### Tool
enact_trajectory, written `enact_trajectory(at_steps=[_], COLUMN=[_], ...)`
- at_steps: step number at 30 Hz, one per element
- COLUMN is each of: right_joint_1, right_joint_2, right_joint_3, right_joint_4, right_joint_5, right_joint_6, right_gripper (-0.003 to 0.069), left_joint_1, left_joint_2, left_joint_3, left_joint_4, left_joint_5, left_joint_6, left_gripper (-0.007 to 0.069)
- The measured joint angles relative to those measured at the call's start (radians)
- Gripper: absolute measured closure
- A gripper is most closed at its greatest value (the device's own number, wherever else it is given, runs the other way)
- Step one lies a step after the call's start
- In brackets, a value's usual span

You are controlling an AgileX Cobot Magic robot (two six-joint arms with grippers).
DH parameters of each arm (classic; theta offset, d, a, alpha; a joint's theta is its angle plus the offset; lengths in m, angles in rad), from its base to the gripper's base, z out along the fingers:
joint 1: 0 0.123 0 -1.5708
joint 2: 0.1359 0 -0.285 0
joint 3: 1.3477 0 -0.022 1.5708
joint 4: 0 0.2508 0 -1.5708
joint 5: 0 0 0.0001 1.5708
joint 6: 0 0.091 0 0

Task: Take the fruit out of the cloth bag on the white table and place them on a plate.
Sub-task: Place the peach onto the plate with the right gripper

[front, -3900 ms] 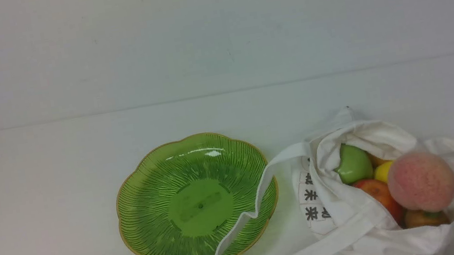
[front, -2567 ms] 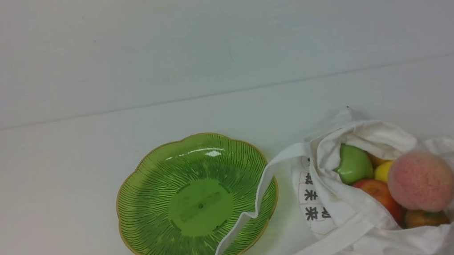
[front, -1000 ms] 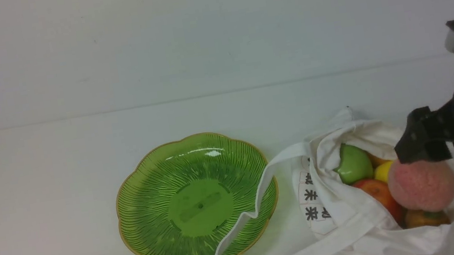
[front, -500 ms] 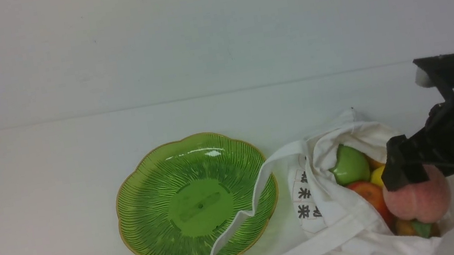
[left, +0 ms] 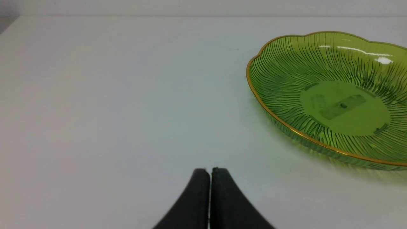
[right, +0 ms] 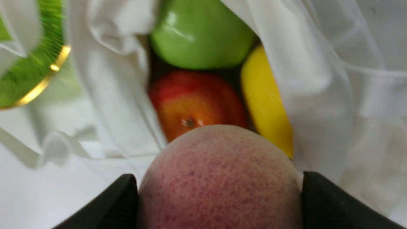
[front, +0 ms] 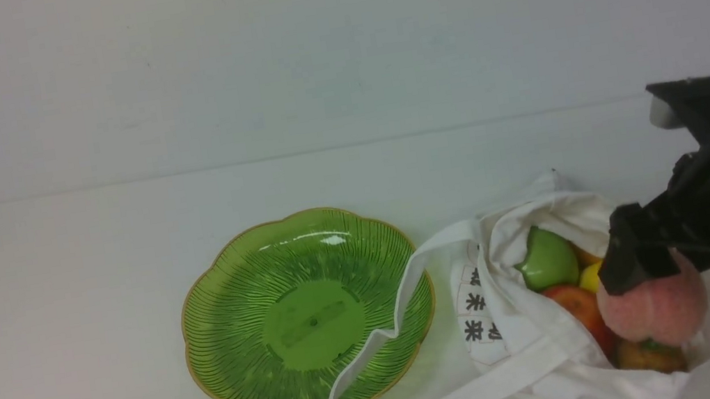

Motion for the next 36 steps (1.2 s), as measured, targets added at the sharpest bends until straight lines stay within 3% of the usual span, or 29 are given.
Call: enact_trajectory(at_steps=[3,6,7,8,10,12,16,19,29,36], right_joint_1=[0.000,0.028,0.036,0.078,0.112,0.214,0.353,0.400,0.433,0.434], right_joint_2=[-0.031,-0.042,-0.041,-0.025,-0.011,0.051,0.192,0.295,0.571,0.594], right_joint_3=[-0.057,-0.116,-0.120,-0.130,-0.134,-0.138,-0.156,-0.199,-0.396,-0.421], right_joint_4=[0.097,0.344,0.358,0.475,0.527,0.604,0.637,0.640,0.637,0.634], right_joint_5=[0.002,-0.055,-0.060,-0.108,-0.139,-0.239,-0.422,-0.481,-0.425,-0.415], right_joint_6=[-0.050,-0.186,-0.208,-0.312,-0.370,-0.486,-0.559,-0.566,-0.567,-0.567], right_gripper=[0.0069,0.0069,0.0069,0.0069,0.0069,0.0069,0.0069,0.0069,0.0068,0.0005], left_joint_1=[0.000,0.000,0.000,0.000,0.000,0.000,0.000,0.000,0.000,0.000], left_joint_2=[0.000,0.000,0.000,0.000,0.000,0.000,0.000,0.000,0.000,0.000], left_joint_3=[0.000,0.000,0.000,0.000,0.000,0.000,0.000,0.000,0.000,0.000], left_joint_4=[0.000,0.000,0.000,0.000,0.000,0.000,0.000,0.000,0.000,0.000], left_joint_5=[0.000,0.000,0.000,0.000,0.000,0.000,0.000,0.000,0.000,0.000], left_joint_6=[0.000,0.000,0.000,0.000,0.000,0.000,0.000,0.000,0.000,-0.001], left_gripper=[0.0632,0.0632,0.0632,0.0632,0.0632,0.0632,0.0632,0.0632,0.0632,0.0632])
